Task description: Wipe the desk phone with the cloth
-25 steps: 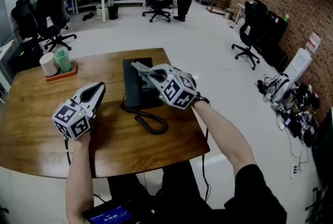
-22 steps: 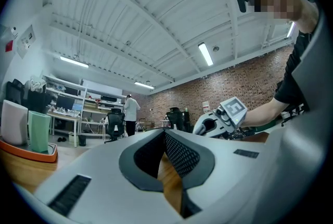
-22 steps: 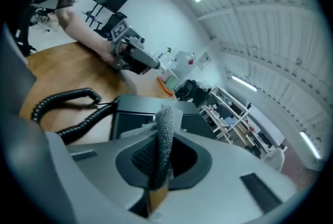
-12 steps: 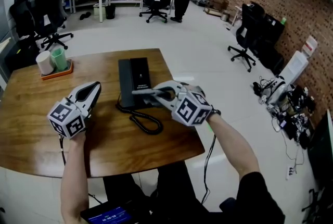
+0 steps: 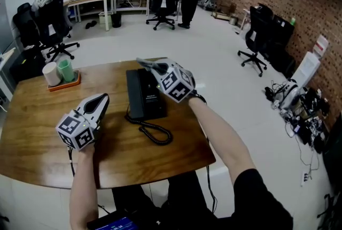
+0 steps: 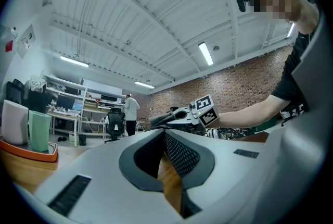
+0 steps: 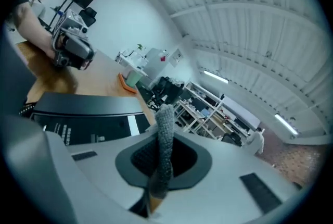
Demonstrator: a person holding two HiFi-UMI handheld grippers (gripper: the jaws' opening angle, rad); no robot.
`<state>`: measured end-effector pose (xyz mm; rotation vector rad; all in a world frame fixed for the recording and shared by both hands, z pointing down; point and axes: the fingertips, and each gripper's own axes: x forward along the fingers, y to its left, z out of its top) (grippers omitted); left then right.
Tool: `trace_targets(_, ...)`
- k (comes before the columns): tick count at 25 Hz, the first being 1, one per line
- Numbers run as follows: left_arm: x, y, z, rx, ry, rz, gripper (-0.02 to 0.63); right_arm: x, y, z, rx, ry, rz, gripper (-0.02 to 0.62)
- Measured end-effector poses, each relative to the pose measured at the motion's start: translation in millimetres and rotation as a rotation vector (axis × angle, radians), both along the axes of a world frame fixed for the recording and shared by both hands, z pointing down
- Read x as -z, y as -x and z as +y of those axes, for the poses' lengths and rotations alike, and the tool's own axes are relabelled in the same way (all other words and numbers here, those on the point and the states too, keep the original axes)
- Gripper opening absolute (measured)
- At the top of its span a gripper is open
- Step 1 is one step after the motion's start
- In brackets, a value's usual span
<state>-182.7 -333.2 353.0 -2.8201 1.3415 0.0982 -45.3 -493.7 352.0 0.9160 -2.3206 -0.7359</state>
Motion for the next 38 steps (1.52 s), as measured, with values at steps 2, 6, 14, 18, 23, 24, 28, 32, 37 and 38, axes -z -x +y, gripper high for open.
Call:
trace_targets(2,1.3,0.4,-1.1,-0.002,-0.002,-0.005,-0.003,-8.2,-0.9,9.3,0.020,0.004,0.039,0.025)
trace_targets(6,3.5,0.5,-1.3,-0.004,-0.004,-0.012,-0.003,-22.5,-8.8,46.7,0.096,0.029,0.091,0.025)
trace_targets(14,0.4,1.0,1.0,-0.006,0.004,-0.013,-0.002,-59.4,-21.3,140.2,0.248,0.066,0.197,0.025)
trace_targets(18,-1.3,1.0,0.9,-0.016,0.003,-0.024,-0.003,-72.6,-24.0,167.4,0.277,0.072,0.226,0.025)
trace_targets(23,-5.0,-5.9,7.0,-0.045,0.018,-0.037,-0.003,-72.9,-29.2,184.7,0.278,0.093,0.197,0.025)
trace_targets(24,-5.5,-8.6,8.7,-0.055,0.020,-0.043,-0.002,-67.0,-30.7,186.7,0.265,0.088,0.154,0.025)
trace_targets(28,-7.6,-18.9,13.0,-0.084,0.032,-0.069,-0.002,-23.2,-37.1,193.3,0.208,0.016,-0.103,0.025)
trace_targets(32,-7.6,-27.6,23.3,-0.095,0.048,-0.061,-0.002,7.9,-45.2,214.8,0.162,0.043,-0.313,0.025)
trace_targets(37,1.8,-26.0,39.0,-0.069,0.030,0.011,-0.003,44.6,-65.0,253.4,0.168,0.016,-0.467,0.025)
trace_targets(38,4.5,-26.1,43.6,-0.061,0.016,0.018,-0.003,53.4,-69.5,260.3,0.168,0.007,-0.502,0.025)
